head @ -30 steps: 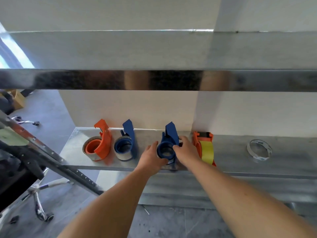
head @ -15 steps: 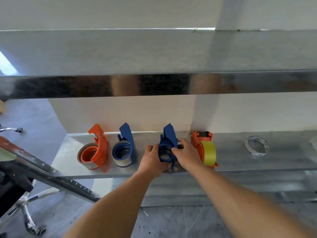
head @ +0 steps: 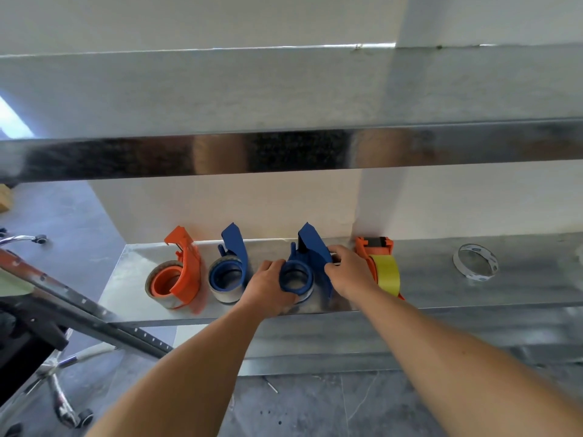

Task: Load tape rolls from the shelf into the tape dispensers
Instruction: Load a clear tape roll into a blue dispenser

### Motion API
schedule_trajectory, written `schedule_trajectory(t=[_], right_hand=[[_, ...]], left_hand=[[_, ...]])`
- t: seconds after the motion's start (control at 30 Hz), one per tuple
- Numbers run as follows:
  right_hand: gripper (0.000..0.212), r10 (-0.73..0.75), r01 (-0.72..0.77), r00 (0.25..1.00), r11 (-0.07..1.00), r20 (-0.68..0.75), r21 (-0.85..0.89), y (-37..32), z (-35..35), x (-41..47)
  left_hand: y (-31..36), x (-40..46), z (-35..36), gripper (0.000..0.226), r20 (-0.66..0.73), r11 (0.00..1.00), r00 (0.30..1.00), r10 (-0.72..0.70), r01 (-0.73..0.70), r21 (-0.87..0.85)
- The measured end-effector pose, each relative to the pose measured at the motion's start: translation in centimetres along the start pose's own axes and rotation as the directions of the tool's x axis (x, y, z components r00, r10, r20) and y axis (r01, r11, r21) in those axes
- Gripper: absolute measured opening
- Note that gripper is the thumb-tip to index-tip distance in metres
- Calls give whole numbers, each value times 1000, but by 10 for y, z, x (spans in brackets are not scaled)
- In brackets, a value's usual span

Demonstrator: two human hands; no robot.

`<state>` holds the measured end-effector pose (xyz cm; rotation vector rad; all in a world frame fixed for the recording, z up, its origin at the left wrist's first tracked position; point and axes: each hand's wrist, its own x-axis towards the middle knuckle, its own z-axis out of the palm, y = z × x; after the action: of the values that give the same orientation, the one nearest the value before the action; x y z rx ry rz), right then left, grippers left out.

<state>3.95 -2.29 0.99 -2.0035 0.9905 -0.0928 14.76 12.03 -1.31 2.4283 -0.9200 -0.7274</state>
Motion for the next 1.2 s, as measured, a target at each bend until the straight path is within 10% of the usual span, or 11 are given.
schedule_trajectory(t=[0.27, 1.2], right_hand=[[44, -13, 13, 1000, 1000, 3, 16, -2, 4, -1], [61, -254, 260, 960, 965, 117, -39, -26, -29, -23]], left_hand=[[0, -2, 11, 110, 31, 996, 999, -27, 29, -90], [20, -38, -44, 98, -340, 960, 938, 74, -160, -231]])
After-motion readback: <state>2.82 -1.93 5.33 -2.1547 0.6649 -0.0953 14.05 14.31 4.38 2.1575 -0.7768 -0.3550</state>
